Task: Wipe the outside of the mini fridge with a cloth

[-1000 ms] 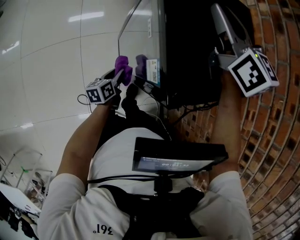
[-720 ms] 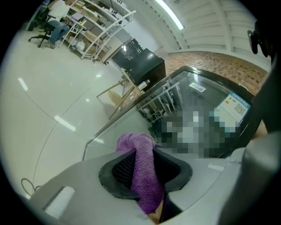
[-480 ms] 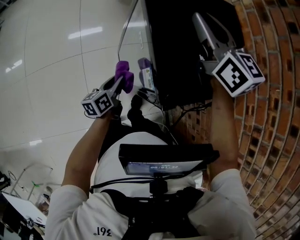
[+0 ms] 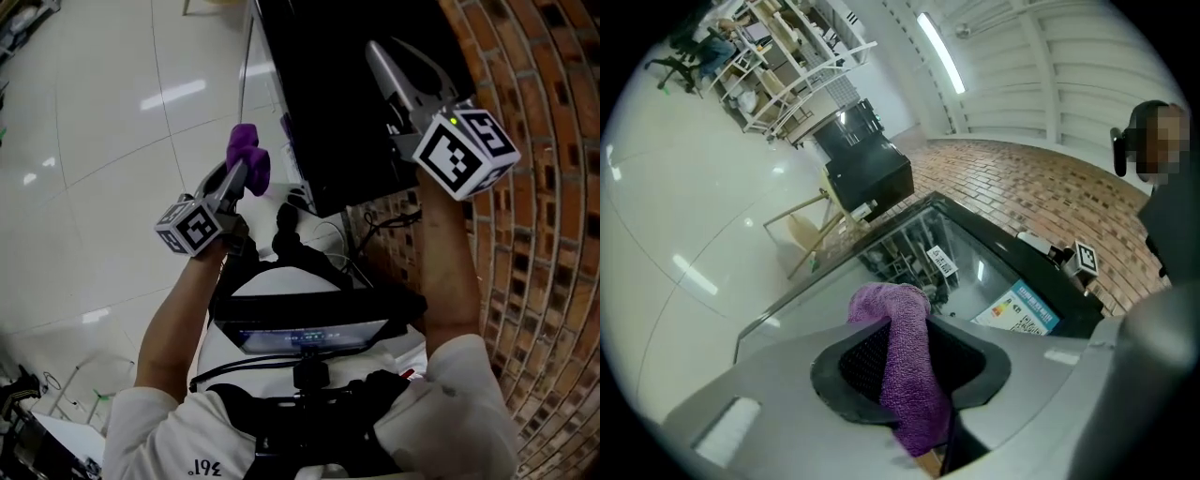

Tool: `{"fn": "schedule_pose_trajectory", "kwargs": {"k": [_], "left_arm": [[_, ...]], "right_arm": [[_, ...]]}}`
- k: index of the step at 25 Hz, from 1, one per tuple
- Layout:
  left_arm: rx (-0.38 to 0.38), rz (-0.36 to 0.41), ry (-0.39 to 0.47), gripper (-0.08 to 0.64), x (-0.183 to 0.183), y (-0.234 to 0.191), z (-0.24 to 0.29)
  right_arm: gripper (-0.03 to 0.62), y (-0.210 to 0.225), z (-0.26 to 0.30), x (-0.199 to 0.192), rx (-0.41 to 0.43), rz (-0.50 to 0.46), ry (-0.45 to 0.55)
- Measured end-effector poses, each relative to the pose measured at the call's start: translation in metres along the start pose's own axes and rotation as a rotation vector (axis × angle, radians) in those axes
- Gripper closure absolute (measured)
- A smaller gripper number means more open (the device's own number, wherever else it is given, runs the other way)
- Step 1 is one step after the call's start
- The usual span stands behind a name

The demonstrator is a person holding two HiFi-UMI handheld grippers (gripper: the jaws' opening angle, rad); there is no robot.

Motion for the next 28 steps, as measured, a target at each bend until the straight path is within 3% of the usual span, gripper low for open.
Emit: {"fn": "schedule_pose_trajectory", "kwargs": {"k": [12, 28], "left_arm": [[-0.129, 0.035, 0.050, 0.453, 0.051, 0.052, -0.029], [-0.289, 0.150, 0.035, 0.453, 0.110, 0.107, -0.045]], "right_arm": [[0.516, -0.010, -0.029, -0.001, -0.078, -0.010, 0.007], [0.517, -0.034, -0.057, -0.004, -0.190, -0.001, 0.052]]}}
Point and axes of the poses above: the fingertips, and each gripper's own axes: z forward along the fingers, y to its right, x out of its top, the point moved 4 cm from there along -z, backward along the fingers, and after that the axes turned 15 degrees about x, right-handed, at the moved point
